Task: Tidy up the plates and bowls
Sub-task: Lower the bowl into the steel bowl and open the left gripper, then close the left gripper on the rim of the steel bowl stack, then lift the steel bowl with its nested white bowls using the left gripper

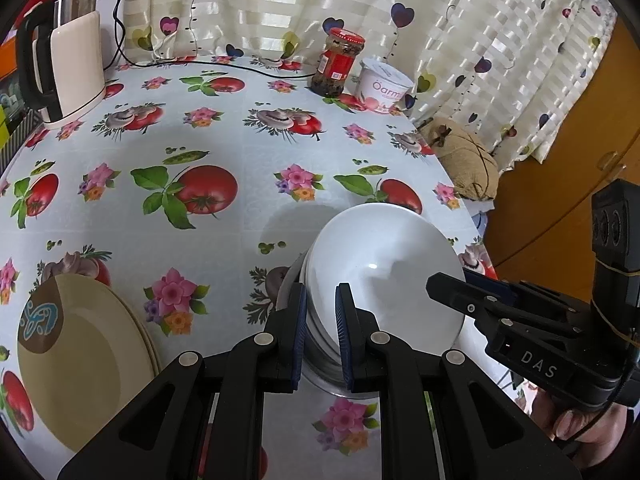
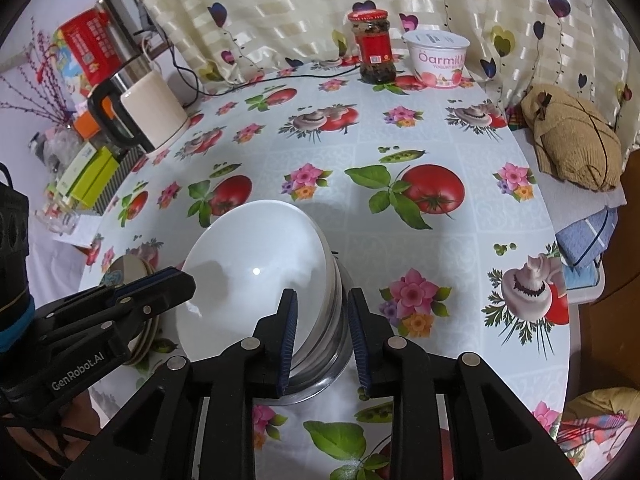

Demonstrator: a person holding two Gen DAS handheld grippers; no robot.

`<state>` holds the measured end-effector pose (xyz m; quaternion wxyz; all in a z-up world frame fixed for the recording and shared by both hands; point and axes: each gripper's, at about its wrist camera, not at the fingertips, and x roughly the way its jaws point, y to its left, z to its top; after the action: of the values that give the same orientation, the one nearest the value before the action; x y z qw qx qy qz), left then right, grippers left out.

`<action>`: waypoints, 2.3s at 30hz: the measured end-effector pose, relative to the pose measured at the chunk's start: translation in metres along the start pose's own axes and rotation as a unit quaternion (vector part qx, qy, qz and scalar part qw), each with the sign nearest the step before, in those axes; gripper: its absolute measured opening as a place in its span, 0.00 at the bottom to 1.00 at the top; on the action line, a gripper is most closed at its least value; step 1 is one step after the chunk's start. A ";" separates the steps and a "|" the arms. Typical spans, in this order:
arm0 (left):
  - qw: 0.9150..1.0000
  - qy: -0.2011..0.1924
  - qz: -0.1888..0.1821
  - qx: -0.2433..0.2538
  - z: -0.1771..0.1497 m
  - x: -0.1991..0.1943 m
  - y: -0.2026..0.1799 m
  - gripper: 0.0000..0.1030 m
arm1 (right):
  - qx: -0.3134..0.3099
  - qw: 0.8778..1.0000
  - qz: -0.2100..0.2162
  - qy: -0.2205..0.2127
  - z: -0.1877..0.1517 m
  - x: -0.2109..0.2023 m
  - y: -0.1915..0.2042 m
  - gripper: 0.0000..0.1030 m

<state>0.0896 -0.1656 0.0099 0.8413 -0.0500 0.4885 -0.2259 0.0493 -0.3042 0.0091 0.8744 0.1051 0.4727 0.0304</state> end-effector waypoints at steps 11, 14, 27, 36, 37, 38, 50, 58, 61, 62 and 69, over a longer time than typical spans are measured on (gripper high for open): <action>1.000 -0.015 -0.009 0.009 -0.001 -0.008 -0.005 0.15 | -0.010 0.999 -0.004 -0.051 -0.004 -0.023 0.001 0.35; 1.000 -0.018 -0.010 0.014 -0.004 -0.010 -0.008 0.15 | -0.012 0.998 -0.004 -0.062 -0.005 -0.030 0.001 0.36; 0.998 -0.039 -0.033 0.023 -0.010 -0.027 -0.015 0.15 | -0.001 0.997 0.008 -0.072 -0.019 -0.045 -0.012 0.36; 0.998 -0.055 -0.024 0.021 -0.012 -0.036 -0.011 0.15 | 0.008 0.996 0.034 -0.084 -0.029 -0.055 -0.024 0.36; 0.998 -0.056 -0.021 0.021 -0.013 -0.037 -0.010 0.15 | 0.009 0.996 0.035 -0.085 -0.030 -0.056 -0.025 0.36; 0.998 -0.057 -0.018 0.020 -0.013 -0.037 -0.009 0.15 | 0.009 0.996 0.034 -0.085 -0.030 -0.056 -0.025 0.36; 0.998 -0.060 -0.001 0.012 -0.016 -0.040 0.001 0.15 | 0.019 0.996 0.038 -0.078 -0.037 -0.054 -0.031 0.36; 0.998 -0.063 0.007 0.007 -0.019 -0.042 0.007 0.15 | 0.023 0.997 0.034 -0.072 -0.041 -0.052 -0.029 0.36; 0.998 -0.063 0.007 0.005 -0.019 -0.042 0.010 0.15 | 0.026 0.997 0.034 -0.069 -0.041 -0.051 -0.029 0.36; 0.998 -0.063 0.007 0.005 -0.020 -0.042 0.011 0.15 | 0.027 0.997 0.034 -0.067 -0.041 -0.051 -0.029 0.36; 0.998 -0.053 -0.004 -0.018 -0.020 -0.034 0.027 0.15 | 0.038 0.997 0.034 -0.058 -0.042 -0.045 -0.032 0.36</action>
<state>0.0672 -0.1245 0.0190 0.8642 -0.0792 0.4467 -0.2177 -0.0115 -0.3357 0.0170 0.8943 0.1558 0.4179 0.0361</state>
